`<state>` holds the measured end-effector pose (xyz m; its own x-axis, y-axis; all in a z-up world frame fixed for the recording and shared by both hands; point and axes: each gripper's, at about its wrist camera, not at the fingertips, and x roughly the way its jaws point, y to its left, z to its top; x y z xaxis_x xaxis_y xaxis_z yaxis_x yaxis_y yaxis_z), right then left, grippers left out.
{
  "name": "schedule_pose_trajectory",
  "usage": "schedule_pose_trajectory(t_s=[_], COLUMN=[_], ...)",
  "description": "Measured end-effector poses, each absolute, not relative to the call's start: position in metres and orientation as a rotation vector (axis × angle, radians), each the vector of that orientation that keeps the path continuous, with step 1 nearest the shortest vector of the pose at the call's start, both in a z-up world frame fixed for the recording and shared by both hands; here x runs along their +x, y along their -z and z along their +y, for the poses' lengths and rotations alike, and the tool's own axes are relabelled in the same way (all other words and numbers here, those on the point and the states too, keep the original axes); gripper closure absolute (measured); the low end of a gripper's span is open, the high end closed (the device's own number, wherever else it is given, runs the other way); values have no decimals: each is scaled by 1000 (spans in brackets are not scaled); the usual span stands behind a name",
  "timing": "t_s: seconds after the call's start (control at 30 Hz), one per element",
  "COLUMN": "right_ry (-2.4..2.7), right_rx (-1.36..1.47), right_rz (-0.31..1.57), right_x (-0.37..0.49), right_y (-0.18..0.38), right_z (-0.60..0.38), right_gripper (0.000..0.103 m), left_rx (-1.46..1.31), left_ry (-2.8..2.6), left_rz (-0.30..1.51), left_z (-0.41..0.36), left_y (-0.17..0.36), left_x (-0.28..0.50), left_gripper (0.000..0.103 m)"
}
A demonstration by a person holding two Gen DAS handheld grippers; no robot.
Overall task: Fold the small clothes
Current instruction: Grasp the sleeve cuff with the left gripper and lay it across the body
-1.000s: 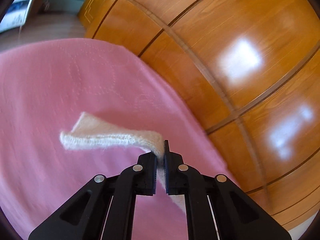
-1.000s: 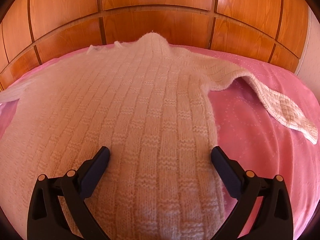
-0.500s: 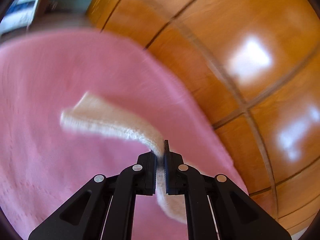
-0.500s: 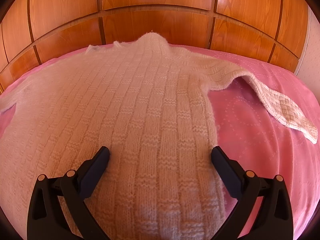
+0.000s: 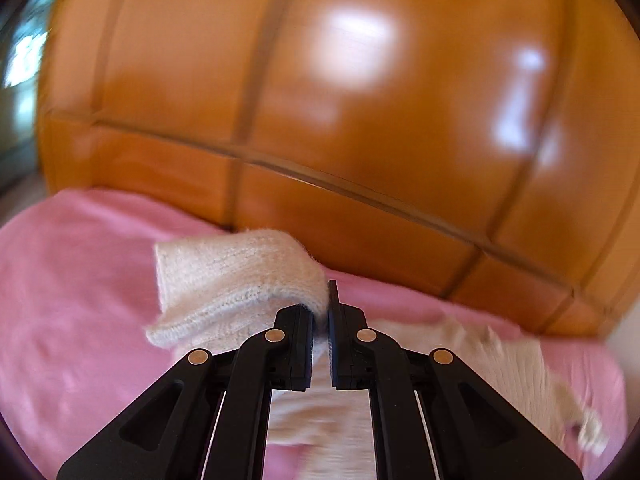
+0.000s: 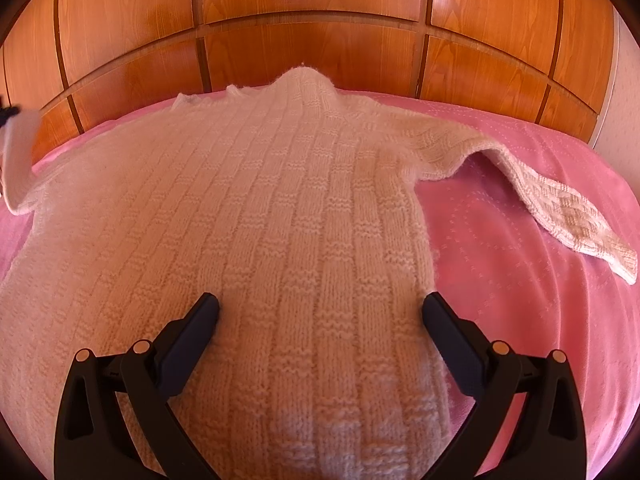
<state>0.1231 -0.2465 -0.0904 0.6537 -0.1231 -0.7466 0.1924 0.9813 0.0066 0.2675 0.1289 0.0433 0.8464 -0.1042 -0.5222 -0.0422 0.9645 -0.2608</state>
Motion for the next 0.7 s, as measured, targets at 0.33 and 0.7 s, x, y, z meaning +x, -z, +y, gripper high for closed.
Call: schedule_pose_trajectory(t_s=[0.33,0.7], right_ry=[169,166], right_rx=[104,110], right_rz=[837,836], right_x=[124,124], right_y=[90,91], right_z=[-249,-249], right_gripper=[2,2], left_rx=[-88,-55], left_ry=[221,342], left_rz=[683,736], left_z=[-21,-78], left_y=[7,45], left_x=[262,254], left_gripper=[98,54])
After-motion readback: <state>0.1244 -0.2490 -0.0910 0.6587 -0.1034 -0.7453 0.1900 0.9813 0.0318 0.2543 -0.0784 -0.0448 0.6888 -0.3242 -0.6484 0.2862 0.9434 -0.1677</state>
